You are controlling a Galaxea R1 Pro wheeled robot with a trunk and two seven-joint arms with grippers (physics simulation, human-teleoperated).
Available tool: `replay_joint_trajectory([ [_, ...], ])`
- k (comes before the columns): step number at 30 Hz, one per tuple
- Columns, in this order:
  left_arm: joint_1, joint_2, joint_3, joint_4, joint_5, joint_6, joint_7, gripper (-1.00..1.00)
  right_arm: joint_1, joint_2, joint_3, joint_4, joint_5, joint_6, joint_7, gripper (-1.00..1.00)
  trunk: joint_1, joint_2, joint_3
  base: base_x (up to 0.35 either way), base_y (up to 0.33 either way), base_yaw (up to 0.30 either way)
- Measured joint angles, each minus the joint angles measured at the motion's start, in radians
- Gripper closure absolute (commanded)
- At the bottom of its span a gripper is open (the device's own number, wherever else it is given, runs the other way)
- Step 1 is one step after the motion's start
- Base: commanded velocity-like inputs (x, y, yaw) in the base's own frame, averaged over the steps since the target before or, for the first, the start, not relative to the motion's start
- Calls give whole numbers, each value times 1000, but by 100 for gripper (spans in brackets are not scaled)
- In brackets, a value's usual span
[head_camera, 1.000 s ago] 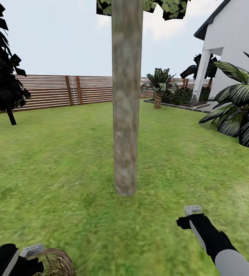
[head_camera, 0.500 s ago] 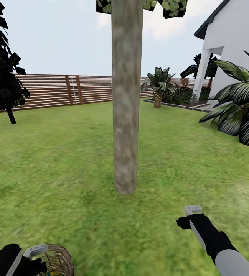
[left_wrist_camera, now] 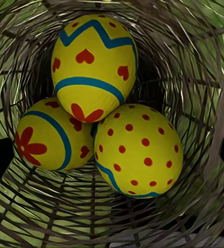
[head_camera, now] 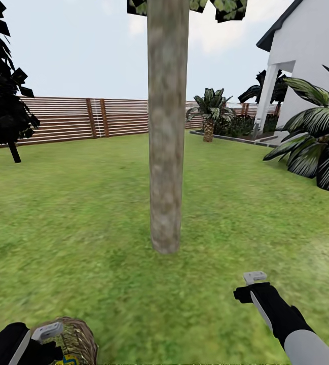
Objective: Take the three Easter eggs out of the wicker basket on the lawn in the garden, then place them on the lawn next to a single tree (choose any tree) so that all three eggs are next to the same tree and none are left in the basket.
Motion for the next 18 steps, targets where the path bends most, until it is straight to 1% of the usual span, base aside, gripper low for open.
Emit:
replay_joint_trajectory([
  [13, 0, -1, 0, 0, 1, 0, 0, -100, 0, 2, 2, 0, 0, 0, 0, -100, 50, -91, -41, 0, 0, 0],
  [17, 0, -9, 0, 0, 1, 0, -1, -100, 0, 2, 1, 0, 0, 0, 0, -100, 65, -119, -53, 0, 0, 0],
  [18, 0, -11, 0, 0, 1, 0, -1, -100, 0, 2, 1, 0, 0, 0, 0, -100, 65, -119, -53, 0, 0, 0],
])
